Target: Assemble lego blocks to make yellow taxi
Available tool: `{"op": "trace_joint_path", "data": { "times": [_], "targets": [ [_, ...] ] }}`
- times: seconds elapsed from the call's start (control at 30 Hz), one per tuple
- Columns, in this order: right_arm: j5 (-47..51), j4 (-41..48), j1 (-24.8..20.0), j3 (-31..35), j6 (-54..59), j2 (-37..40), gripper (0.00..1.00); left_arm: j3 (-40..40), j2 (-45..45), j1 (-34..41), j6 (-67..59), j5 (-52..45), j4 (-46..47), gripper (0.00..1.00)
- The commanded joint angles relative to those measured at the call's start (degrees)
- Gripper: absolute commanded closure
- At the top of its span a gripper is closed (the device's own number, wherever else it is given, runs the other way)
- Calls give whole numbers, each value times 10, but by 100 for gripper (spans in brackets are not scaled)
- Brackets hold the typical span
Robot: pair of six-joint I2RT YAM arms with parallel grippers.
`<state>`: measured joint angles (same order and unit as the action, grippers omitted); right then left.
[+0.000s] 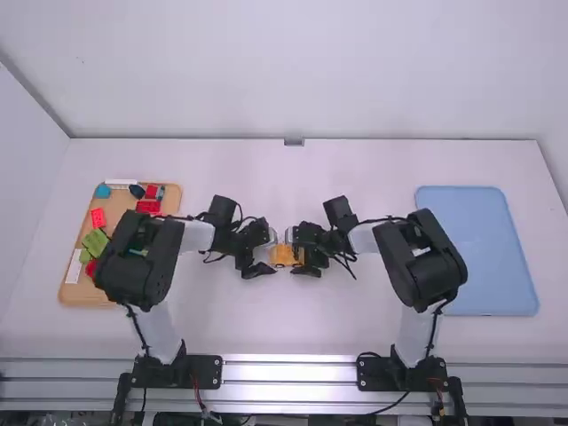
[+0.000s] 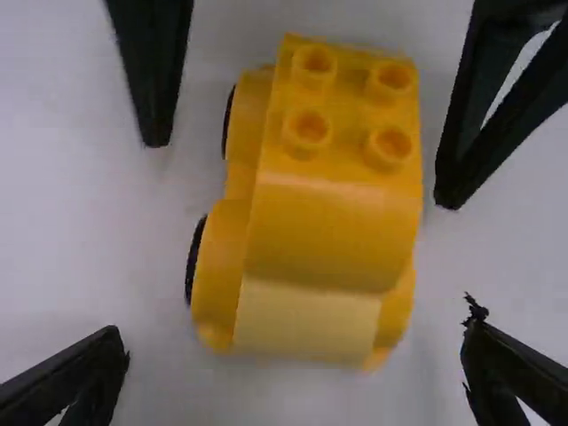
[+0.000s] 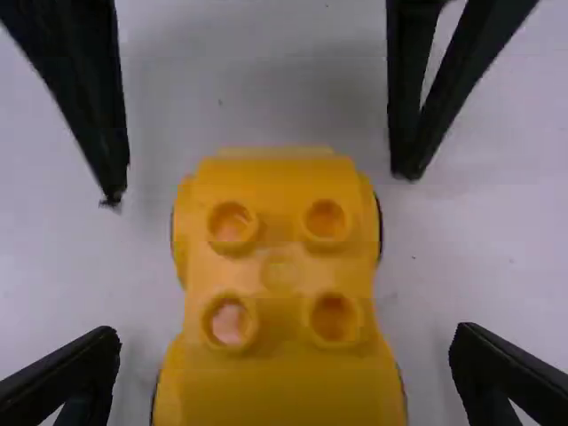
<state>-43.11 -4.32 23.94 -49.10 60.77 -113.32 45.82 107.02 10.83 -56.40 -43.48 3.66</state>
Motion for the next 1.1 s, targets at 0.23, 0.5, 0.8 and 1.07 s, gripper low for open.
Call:
{"op": "trace_joint_path", "data": {
  "times": [0.23, 0.5, 0.8, 1.07],
  "targets": [
    [59, -1, 39, -9, -31, -6, 1, -116, -178, -36, 218, 226, -144, 1],
    [55, -34, 42, -9, -56, -6, 27, -262, -265, -41, 357, 318, -380, 1],
    [82, 5, 41, -28, -54, -5, 57, -424, -289, -38, 500, 424, -700, 1],
    [299, 270, -18, -145, -53, 48, 64, -410, -289, -37, 538, 409, -627, 1]
  ]
}}
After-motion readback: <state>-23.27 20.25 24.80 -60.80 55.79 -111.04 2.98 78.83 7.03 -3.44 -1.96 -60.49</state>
